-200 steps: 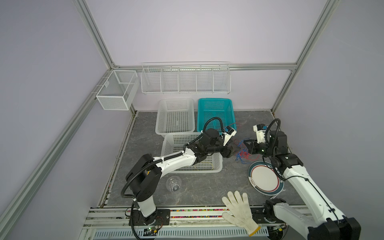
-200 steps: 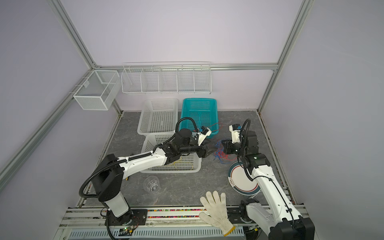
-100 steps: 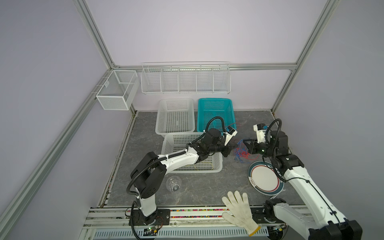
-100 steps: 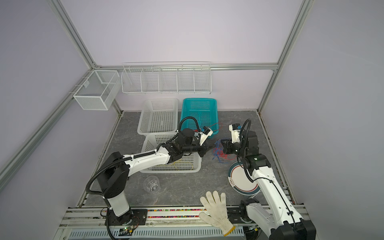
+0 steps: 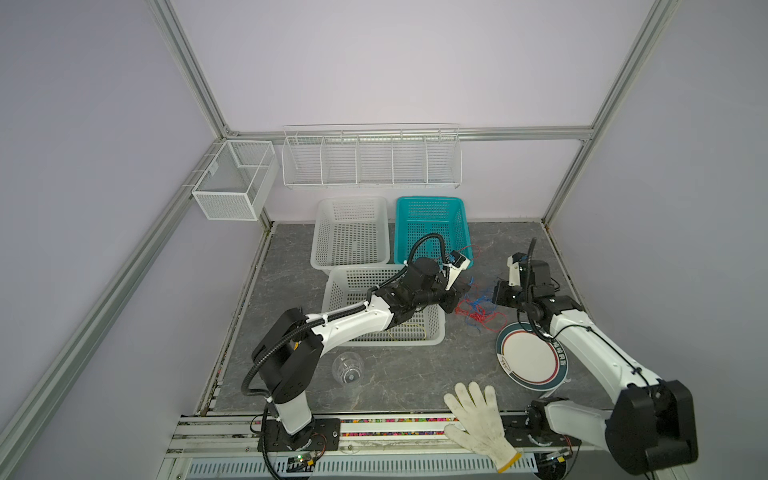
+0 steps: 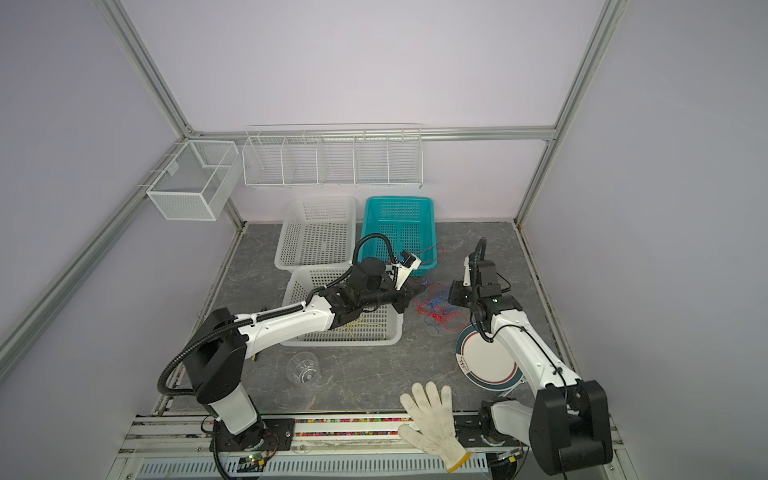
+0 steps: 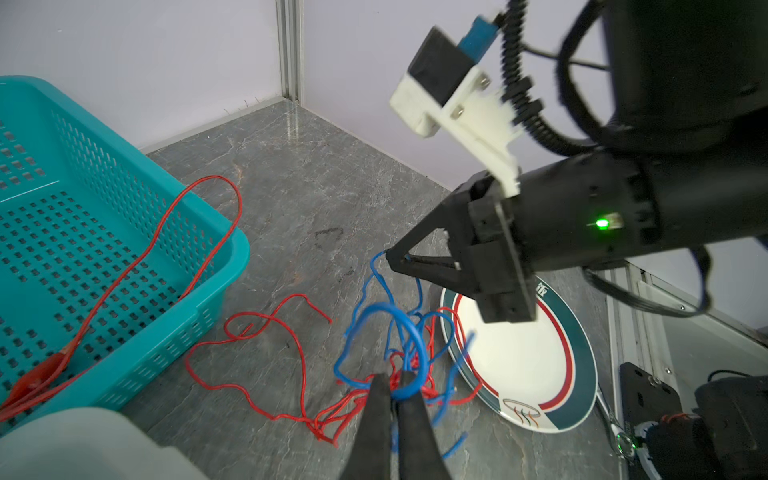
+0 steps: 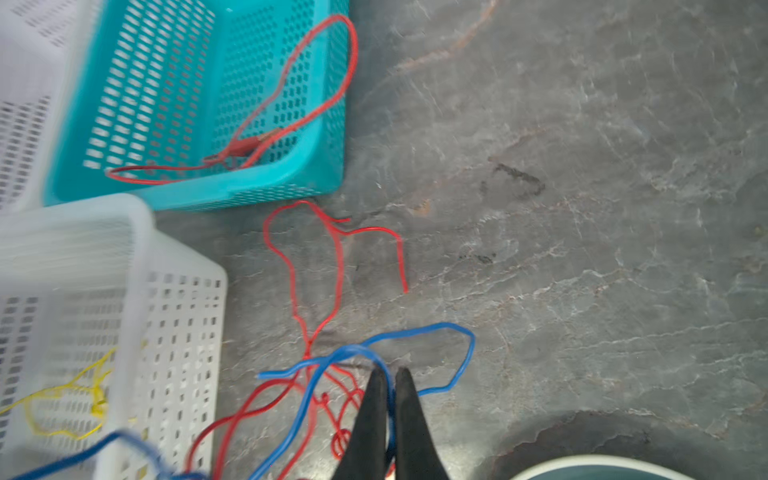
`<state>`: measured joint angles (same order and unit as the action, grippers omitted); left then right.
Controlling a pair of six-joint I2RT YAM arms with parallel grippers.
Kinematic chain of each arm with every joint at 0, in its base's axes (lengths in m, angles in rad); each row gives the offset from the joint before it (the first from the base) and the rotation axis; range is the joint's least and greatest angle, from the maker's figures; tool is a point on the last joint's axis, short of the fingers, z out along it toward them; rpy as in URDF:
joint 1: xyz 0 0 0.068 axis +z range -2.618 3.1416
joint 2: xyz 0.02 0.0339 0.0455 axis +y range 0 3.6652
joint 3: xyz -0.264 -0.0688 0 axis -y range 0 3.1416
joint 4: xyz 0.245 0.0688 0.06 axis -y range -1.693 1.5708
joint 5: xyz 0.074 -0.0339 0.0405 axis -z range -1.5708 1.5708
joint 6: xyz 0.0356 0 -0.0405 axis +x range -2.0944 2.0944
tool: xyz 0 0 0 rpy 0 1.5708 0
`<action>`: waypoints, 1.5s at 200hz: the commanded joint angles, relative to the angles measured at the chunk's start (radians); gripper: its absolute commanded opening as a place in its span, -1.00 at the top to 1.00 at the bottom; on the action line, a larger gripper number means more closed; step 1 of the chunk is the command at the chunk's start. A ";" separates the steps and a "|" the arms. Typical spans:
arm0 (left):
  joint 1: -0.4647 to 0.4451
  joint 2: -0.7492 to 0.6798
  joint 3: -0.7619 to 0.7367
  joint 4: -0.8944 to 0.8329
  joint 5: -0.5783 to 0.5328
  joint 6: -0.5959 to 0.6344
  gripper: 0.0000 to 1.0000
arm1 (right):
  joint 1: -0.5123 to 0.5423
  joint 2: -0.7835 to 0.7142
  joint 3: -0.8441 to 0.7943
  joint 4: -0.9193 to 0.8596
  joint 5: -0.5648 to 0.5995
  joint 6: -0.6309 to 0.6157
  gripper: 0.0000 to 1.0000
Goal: Untangle the cables
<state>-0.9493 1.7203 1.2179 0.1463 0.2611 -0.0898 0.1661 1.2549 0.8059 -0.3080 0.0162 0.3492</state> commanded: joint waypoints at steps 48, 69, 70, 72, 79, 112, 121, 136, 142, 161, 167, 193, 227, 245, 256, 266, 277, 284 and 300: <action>0.003 -0.225 -0.043 -0.038 -0.122 0.051 1.00 | -0.055 0.199 0.000 -0.030 0.223 0.060 0.87; 0.004 -0.276 -0.051 -0.073 -0.181 0.070 1.00 | -0.075 0.232 0.022 -0.039 0.202 0.068 0.87; 0.004 -0.279 -0.052 -0.073 -0.184 0.072 1.00 | -0.076 0.234 0.022 -0.039 0.202 0.068 0.87; 0.004 -0.285 -0.054 -0.076 -0.191 0.075 1.00 | -0.077 0.236 0.024 -0.040 0.202 0.069 0.87; 0.004 -0.303 -0.060 -0.080 -0.212 0.081 1.00 | -0.081 0.241 0.027 -0.040 0.202 0.072 0.87; 0.013 -0.362 -0.087 -0.085 -0.253 0.097 1.00 | -0.085 0.243 0.029 -0.016 0.144 0.059 0.87; 0.016 -0.363 -0.087 -0.089 -0.255 0.098 1.00 | -0.086 0.233 0.023 0.002 0.101 0.048 0.87; 0.017 -0.352 -0.082 -0.097 -0.250 0.098 1.00 | -0.085 0.196 0.004 0.043 0.028 0.024 0.87; 0.017 -0.343 -0.079 -0.100 -0.243 0.095 1.00 | -0.085 0.177 -0.004 0.056 0.005 0.018 0.87; 0.017 -0.307 -0.064 -0.113 -0.212 0.085 0.57 | -0.085 0.111 -0.014 0.072 -0.059 -0.007 0.87; 0.017 -0.294 -0.060 -0.115 -0.200 0.081 0.42 | -0.086 0.093 -0.014 0.069 -0.072 -0.009 0.87; 0.015 -0.226 -0.033 -0.125 -0.162 0.055 0.03 | -0.086 0.023 -0.004 0.036 -0.133 -0.025 0.87; 0.015 -0.160 0.006 -0.159 -0.166 0.039 -0.25 | -0.085 -0.096 -0.002 0.001 -0.189 -0.019 0.87; 0.015 -0.157 -0.001 -0.152 -0.161 0.029 -0.41 | -0.085 -0.170 -0.001 -0.020 -0.174 -0.018 0.87; 0.015 -0.159 -0.007 -0.146 -0.157 0.023 -0.51 | -0.086 -0.212 0.000 -0.036 -0.143 -0.013 0.87; 0.015 -0.160 -0.012 -0.139 -0.155 0.017 -0.59 | -0.086 -0.244 0.002 -0.050 -0.111 -0.007 0.87; 0.014 -0.160 -0.015 -0.134 -0.151 0.010 -0.72 | -0.086 -0.274 0.002 -0.060 -0.097 -0.005 0.87; 0.015 -0.159 -0.017 -0.130 -0.149 0.005 -0.78 | -0.086 -0.291 0.001 -0.062 -0.098 -0.004 0.87; 0.015 -0.149 -0.020 -0.117 -0.151 -0.009 -0.81 | -0.086 -0.321 0.000 -0.063 -0.113 -0.003 0.87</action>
<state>-0.9352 1.5692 1.1805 0.0017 0.0978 -0.0742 0.0845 0.9756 0.8040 -0.3504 -0.1009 0.3439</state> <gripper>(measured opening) 0.894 0.069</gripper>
